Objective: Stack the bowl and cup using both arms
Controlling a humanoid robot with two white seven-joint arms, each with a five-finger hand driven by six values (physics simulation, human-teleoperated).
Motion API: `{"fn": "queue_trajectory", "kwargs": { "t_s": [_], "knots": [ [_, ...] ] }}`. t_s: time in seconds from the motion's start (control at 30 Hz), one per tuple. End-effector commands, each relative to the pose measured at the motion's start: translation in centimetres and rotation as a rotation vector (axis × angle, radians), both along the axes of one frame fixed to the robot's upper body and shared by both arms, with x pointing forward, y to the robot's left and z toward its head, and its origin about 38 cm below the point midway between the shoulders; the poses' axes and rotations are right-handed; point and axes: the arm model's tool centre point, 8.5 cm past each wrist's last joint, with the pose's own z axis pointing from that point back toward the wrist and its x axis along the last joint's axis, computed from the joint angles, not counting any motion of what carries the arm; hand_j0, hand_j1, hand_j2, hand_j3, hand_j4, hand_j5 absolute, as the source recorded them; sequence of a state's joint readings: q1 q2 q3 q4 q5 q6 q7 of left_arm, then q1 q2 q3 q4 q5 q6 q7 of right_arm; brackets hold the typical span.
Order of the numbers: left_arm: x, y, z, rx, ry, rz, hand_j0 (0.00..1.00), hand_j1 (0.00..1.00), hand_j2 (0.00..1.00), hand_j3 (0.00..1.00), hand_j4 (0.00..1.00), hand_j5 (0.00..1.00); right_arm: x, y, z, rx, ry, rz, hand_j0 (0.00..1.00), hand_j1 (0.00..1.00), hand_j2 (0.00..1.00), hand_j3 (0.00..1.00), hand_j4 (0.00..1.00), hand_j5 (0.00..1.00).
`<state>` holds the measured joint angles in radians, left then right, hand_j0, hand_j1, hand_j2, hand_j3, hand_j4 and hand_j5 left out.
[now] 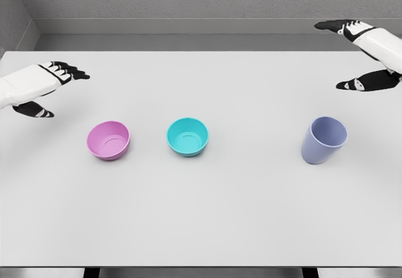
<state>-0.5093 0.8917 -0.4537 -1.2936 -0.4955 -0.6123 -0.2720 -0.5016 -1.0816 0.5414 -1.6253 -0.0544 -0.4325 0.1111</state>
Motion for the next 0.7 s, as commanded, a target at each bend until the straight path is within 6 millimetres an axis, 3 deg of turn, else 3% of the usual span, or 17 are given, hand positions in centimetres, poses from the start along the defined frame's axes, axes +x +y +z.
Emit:
{"fn": "queue_trajectory", "kwargs": {
  "t_s": [0.0, 0.1, 0.17, 0.47, 0.57, 0.67],
  "knots": [
    [0.0, 0.0, 0.0, -0.005, 0.001, 0.0, 1.0, 1.0, 1.0, 1.0, 1.0, 1.0, 0.0, 0.0, 0.2, 0.002, -0.003, 0.0, 1.0, 1.0, 1.0, 1.0, 1.0, 1.0],
    [0.0, -0.1, -0.1, -0.006, 0.002, -0.001, 1.0, 1.0, 1.0, 1.0, 1.0, 1.0, -0.1, 0.2, 0.2, 0.003, -0.004, 0.008, 1.0, 1.0, 1.0, 1.0, 1.0, 1.0],
    [-0.2, -0.9, -1.1, 0.012, 0.028, -0.025, 1.0, 1.0, 1.0, 1.0, 1.0, 1.0, -0.3, 0.7, 0.3, 0.004, -0.007, 0.024, 1.0, 1.0, 1.0, 1.0, 1.0, 1.0],
    [-1.1, -6.4, -3.0, 0.205, -0.002, -0.192, 1.0, 1.0, 1.0, 1.0, 1.0, 1.0, -0.4, 0.5, 0.2, -0.022, 0.016, 0.03, 1.0, 1.0, 1.0, 1.0, 1.0, 1.0],
    [-1.0, -6.5, -3.0, 0.231, -0.01, -0.195, 1.0, 1.0, 1.0, 1.0, 1.0, 1.0, -1.0, 2.1, 0.8, -0.016, -0.002, 0.074, 1.0, 1.0, 1.0, 1.0, 1.0, 1.0],
    [-1.2, -6.8, -4.2, 0.3, 0.053, -0.208, 1.0, 1.0, 1.0, 1.0, 1.0, 1.0, -0.9, 1.8, 0.7, -0.019, 0.004, 0.064, 1.0, 1.0, 1.0, 1.0, 1.0, 1.0]
  ]
}}
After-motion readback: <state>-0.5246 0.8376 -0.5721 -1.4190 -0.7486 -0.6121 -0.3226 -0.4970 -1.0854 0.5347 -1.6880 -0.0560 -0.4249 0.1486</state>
